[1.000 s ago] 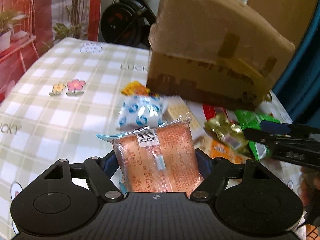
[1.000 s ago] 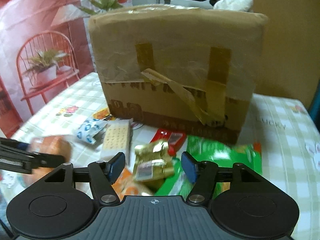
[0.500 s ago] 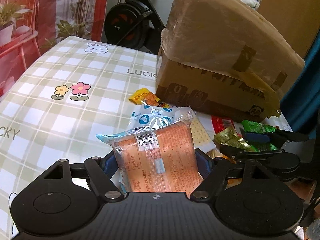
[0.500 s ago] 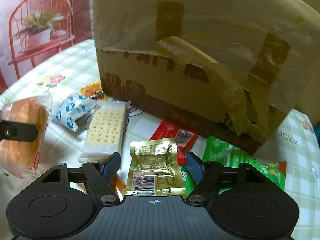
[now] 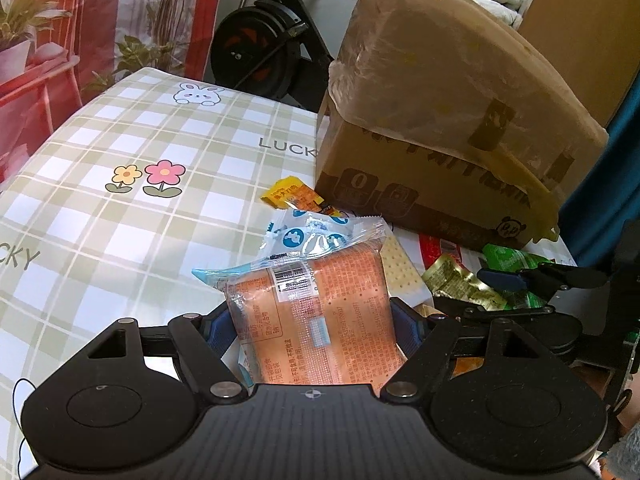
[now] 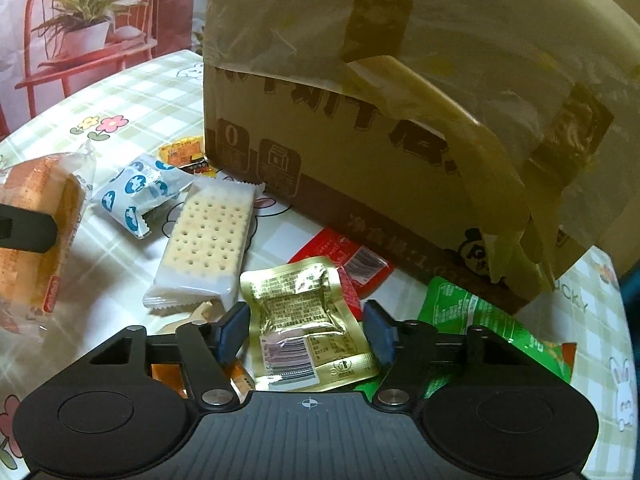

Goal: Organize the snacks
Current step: 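Grasp the bread packet with the left gripper while the right gripper grasps the gold sachet, then carry the bread packet and gold sachet over the lined bin and open both grippers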

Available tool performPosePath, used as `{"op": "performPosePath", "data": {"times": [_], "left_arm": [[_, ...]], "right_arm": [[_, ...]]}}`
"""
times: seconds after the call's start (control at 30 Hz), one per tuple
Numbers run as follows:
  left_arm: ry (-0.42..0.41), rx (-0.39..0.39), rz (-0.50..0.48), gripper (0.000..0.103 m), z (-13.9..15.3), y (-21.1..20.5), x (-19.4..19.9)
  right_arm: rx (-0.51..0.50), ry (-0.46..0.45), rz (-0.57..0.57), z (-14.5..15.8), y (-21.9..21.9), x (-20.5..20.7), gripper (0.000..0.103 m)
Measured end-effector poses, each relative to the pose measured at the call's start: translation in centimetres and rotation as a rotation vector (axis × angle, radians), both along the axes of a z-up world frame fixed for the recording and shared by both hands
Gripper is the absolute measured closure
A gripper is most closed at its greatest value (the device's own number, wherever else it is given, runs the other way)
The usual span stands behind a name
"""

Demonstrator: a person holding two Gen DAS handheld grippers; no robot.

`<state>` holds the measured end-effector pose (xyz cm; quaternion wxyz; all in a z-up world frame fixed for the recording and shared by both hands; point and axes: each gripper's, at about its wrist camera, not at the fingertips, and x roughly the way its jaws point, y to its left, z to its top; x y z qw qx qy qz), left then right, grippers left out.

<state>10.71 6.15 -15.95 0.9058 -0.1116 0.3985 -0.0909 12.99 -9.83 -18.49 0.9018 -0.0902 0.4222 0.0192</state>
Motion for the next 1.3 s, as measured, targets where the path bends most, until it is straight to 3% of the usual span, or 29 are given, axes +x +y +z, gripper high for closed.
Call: {"op": "performPosePath", "data": {"times": [0.23, 0.47, 0.77, 1.03, 1.3], "left_arm": [[-0.031, 0.003, 0.008, 0.024, 1.0, -0.1, -0.6], [-0.067, 0.020, -0.017, 0.024, 2.5, -0.8, -1.2], [-0.137, 0.055, -0.044, 0.024, 5.2, -1.4, -1.5], [-0.291, 0.061, -0.081, 0.024, 11.3, -2.1, -0.1], [-0.407, 0.049, -0.155, 0.024, 17.7, -5.2, 5.9]], "right_arm": [[0.062, -0.040, 0.001, 1.4, -0.6, -1.8, 0.058], [0.112, -0.120, -0.011, 3.5, -1.7, -4.4, 0.060], [0.175, -0.291, -0.007, 8.2, -2.7, -7.1, 0.060], [0.213, -0.488, -0.019, 14.9, -5.8, -7.6, 0.060], [0.246, -0.577, -0.094, 19.6, -11.9, -2.8, 0.059]]}}
